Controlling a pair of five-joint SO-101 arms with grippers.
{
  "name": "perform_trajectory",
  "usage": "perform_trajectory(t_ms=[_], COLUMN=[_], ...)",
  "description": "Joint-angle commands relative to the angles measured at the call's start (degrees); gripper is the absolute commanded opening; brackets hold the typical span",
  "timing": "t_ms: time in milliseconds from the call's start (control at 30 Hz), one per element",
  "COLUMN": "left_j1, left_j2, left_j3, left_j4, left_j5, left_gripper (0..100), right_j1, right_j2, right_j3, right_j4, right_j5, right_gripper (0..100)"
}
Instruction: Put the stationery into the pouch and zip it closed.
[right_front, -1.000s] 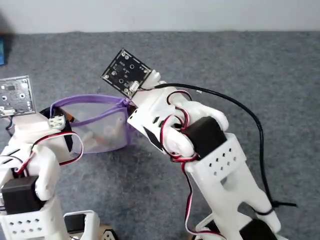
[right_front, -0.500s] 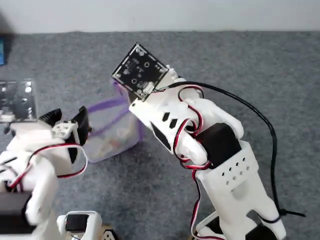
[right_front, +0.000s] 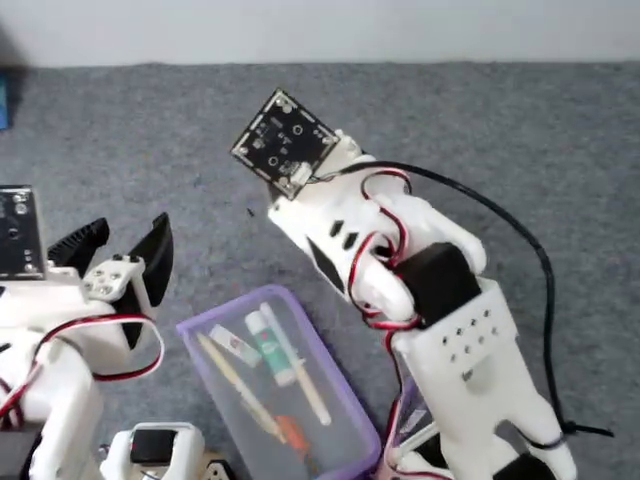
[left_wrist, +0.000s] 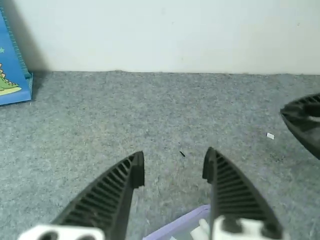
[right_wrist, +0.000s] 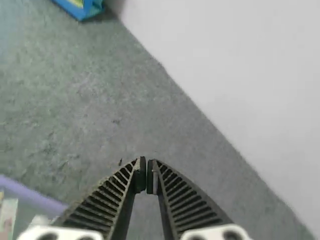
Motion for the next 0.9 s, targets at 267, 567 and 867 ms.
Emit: perform_trajectory(t_ms=[267, 567, 867], left_j1=[0.0, -0.09, -9.76], left_j2=[0.7, 0.7, 0.7], left_j3=[13.14, 19.03, 23.08], left_j4=[-2.37, -7.03, -7.03], left_j5=[0.09, 0.09, -1.41], left_gripper=[7, 5, 5], right_j1=[6.55, 5.41, 4.09], right_j2=[0.84, 12.7, 21.32], right_j3=[4.22, 9.67, 14.95], right_j4=[30.55, 34.59, 35.47], right_j5=[-15.65, -18.37, -18.64], right_gripper=[0.9, 0.9, 0.9])
